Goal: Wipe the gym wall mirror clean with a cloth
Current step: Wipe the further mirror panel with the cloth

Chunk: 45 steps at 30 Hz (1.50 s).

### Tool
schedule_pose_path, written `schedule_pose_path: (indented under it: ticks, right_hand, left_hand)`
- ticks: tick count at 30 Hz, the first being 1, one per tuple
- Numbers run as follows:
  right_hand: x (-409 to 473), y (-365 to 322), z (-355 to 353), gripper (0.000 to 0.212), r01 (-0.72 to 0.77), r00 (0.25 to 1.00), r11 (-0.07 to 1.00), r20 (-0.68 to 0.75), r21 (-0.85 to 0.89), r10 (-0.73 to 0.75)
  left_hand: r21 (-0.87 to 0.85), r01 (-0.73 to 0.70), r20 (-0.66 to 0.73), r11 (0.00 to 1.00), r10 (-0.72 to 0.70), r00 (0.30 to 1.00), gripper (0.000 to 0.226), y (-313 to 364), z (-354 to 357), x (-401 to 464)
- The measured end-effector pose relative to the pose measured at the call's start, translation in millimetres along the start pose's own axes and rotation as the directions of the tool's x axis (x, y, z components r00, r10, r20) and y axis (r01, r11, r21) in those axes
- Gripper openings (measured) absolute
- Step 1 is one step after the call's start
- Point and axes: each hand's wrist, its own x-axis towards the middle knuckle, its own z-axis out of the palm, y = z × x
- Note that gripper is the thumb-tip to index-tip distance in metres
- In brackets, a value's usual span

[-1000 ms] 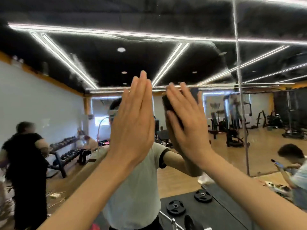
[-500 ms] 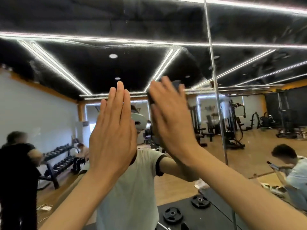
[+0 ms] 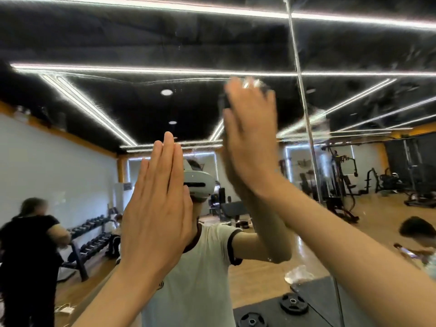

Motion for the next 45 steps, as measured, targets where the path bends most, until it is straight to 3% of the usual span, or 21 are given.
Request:
schedule_pose_path:
  ticks: [2, 4, 6, 11, 16, 20, 23, 27, 31, 33, 36, 39, 42, 45]
  right_hand:
    - [8.3, -17.9, 18.6, 0.039, 0.213, 0.976, 0.977, 0.051, -0.013, -0.212]
    - [20.5, -9.2, 16.9, 0.039, 0.304, 0.950, 0.952, 0.083, -0.019, -0.302]
    - [28.0, 14.3, -2.9, 0.039, 0.223, 0.968, 0.975, 0.117, -0.010, -0.220]
    - [33.3, 92.1, -58.8, 0.041, -0.030, 0.999, 0.999, 0.024, -0.024, 0.030]
    - [17.0, 99.0, -66.2, 0.048, 0.022, 0.993, 1.000, 0.117, -0.021, -0.020]
    - [-48.7, 98.4, -84.2, 0.047, 0.098, 0.971, 0.995, 0.222, -0.021, -0.091]
    - [-127.6, 101.4, -103.3, 0.045, 0.210, 0.939, 0.977, 0.282, -0.015, -0.198]
    - [-214.0, 109.4, -132.5, 0.049, 0.401, 0.840, 0.914, 0.424, -0.059, -0.340]
    - [-176.9, 121.9, -134.2, 0.041, 0.586, 0.721, 0.810, 0.480, -0.038, -0.499]
    - [-116.8, 122.3, -115.7, 0.040, 0.520, 0.790, 0.852, 0.410, -0.054, -0.456]
    - [-30.0, 113.4, -84.5, 0.043, 0.240, 0.931, 0.970, 0.289, -0.028, -0.222]
    - [-22.8, 99.4, -72.4, 0.047, 0.165, 0.955, 0.986, 0.257, -0.031, -0.152]
    - [-113.4, 92.2, -92.4, 0.044, 0.316, 0.887, 0.949, 0.361, -0.021, -0.287]
    - [-211.3, 101.6, -133.8, 0.046, 0.608, 0.650, 0.794, 0.573, 0.002, -0.499]
  left_hand:
    - [0.004, 0.004, 0.002, 1.000, -0.004, 1.000, 0.060, 0.5, -0.3, 0.4]
    - [0.006, 0.006, 0.006, 1.000, -0.006, 1.000, 0.060, 0.3, 0.0, 0.5]
    - [0.005, 0.002, 0.012, 1.000, -0.002, 1.000, 0.060, -0.4, 0.6, 0.0]
    - [-0.004, 0.003, 0.011, 1.000, -0.003, 1.000, 0.060, -1.3, 0.5, -0.8]
    - [0.033, -0.038, 0.036, 0.999, 0.037, 0.999, 0.061, 0.6, -2.3, 0.3]
    - [0.027, 0.001, 0.060, 1.000, -0.003, 0.998, 0.062, 9.3, -5.5, -7.3]
    - [0.005, -0.032, 0.094, 0.999, 0.031, 0.995, 0.063, 20.4, -2.4, -29.6]
    - [0.007, -0.032, 0.110, 0.999, 0.031, 0.993, 0.063, 27.0, 2.1, -48.8]
    - [0.023, -0.023, 0.116, 0.999, 0.020, 0.993, 0.062, 27.8, 2.9, -48.7]
    - [0.014, -0.019, 0.122, 1.000, 0.018, 0.992, 0.062, 27.8, 2.8, -48.5]
    - [0.007, -0.018, 0.128, 1.000, 0.017, 0.992, 0.062, 28.6, 3.1, -48.7]
    - [-0.006, -0.019, 0.112, 1.000, 0.020, 0.994, 0.061, 28.6, 3.9, -48.5]
    - [-0.009, -0.015, 0.091, 1.000, 0.016, 0.996, 0.061, 28.5, 4.8, -49.6]
    - [0.009, -0.024, 0.078, 1.000, 0.023, 0.997, 0.060, 28.3, 5.1, -49.8]
